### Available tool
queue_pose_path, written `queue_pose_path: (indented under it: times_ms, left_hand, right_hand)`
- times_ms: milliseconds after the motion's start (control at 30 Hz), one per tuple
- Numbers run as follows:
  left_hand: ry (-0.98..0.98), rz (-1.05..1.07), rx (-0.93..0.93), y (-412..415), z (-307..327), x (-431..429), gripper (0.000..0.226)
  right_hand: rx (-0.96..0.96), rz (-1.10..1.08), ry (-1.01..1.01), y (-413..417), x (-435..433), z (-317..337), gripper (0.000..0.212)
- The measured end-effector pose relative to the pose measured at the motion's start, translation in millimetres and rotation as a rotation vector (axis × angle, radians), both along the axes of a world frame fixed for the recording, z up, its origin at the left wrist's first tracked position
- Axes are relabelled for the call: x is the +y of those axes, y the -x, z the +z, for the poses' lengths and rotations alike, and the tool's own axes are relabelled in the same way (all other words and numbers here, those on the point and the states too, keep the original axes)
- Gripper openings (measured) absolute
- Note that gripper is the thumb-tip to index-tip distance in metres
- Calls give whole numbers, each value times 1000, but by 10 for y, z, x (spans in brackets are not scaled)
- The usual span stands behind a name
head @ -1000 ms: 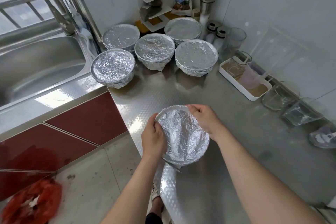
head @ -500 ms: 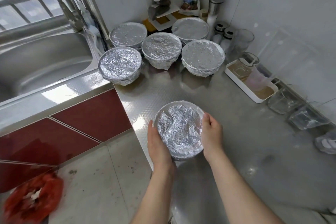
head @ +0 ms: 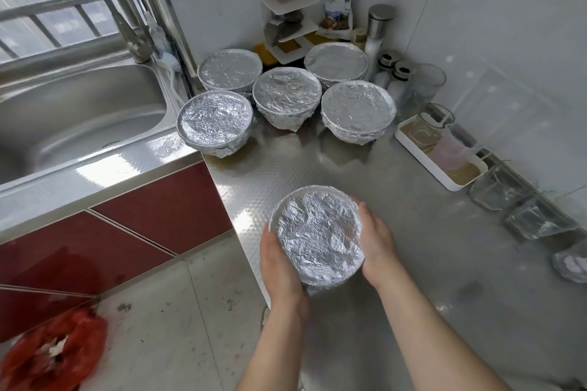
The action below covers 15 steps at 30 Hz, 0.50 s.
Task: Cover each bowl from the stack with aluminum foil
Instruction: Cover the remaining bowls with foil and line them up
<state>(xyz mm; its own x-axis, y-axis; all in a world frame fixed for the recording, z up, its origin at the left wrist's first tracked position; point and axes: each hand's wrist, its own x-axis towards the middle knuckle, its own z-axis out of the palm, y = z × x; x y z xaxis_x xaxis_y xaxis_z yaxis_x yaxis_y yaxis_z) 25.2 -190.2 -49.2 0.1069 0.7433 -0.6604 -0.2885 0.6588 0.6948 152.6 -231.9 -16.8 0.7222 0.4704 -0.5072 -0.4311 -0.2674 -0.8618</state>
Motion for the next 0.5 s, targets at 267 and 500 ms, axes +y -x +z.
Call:
queue_pose_path:
  times_ms: [267, 500]
  left_hand:
    - [-79, -177, 16, -56, 406, 525, 30]
    - [-312, -253, 278, -29, 325, 822, 36]
  right_hand:
    - [43, -135, 16, 89, 201, -57, 37]
    - [-247, -7, 98, -153, 464, 75, 33]
